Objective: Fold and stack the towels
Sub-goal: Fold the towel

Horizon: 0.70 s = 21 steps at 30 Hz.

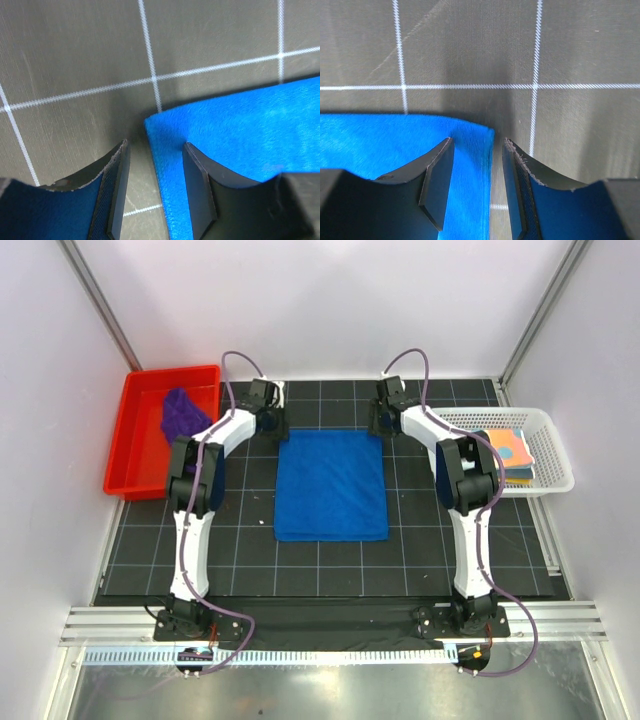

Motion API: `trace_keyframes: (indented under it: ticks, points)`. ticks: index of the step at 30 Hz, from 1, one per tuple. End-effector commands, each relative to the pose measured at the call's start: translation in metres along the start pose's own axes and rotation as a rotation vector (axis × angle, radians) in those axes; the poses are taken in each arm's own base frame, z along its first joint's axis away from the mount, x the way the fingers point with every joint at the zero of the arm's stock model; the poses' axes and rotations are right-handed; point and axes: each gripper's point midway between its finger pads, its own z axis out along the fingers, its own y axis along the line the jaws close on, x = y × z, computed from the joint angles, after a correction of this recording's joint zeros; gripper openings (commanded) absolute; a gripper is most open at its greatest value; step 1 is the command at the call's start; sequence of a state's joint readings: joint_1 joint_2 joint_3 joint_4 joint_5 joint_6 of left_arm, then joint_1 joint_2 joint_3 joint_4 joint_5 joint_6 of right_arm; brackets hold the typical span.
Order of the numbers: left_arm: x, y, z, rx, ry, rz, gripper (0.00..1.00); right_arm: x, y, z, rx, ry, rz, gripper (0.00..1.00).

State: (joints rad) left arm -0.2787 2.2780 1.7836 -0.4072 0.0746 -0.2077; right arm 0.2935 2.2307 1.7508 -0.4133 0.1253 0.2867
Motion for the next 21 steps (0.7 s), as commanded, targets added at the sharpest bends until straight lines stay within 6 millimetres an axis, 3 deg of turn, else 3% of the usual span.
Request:
trace_keyframes:
  ticks: [1, 16, 21]
  points:
    - [-0.025, -0.003, 0.001, 0.019, -0.062, -0.013, 0.5, -0.013, 0.008, 0.007, -0.016, -0.033, -0.008, 0.5]
    - [-0.01, -0.002, 0.014, 0.025, -0.033, -0.032, 0.44, -0.001, 0.008, 0.016, -0.019, -0.009, -0.007, 0.47]
    - [-0.008, -0.001, 0.017, 0.028, -0.028, -0.042, 0.42, 0.001, 0.01, 0.017, -0.032, 0.0, -0.008, 0.39]
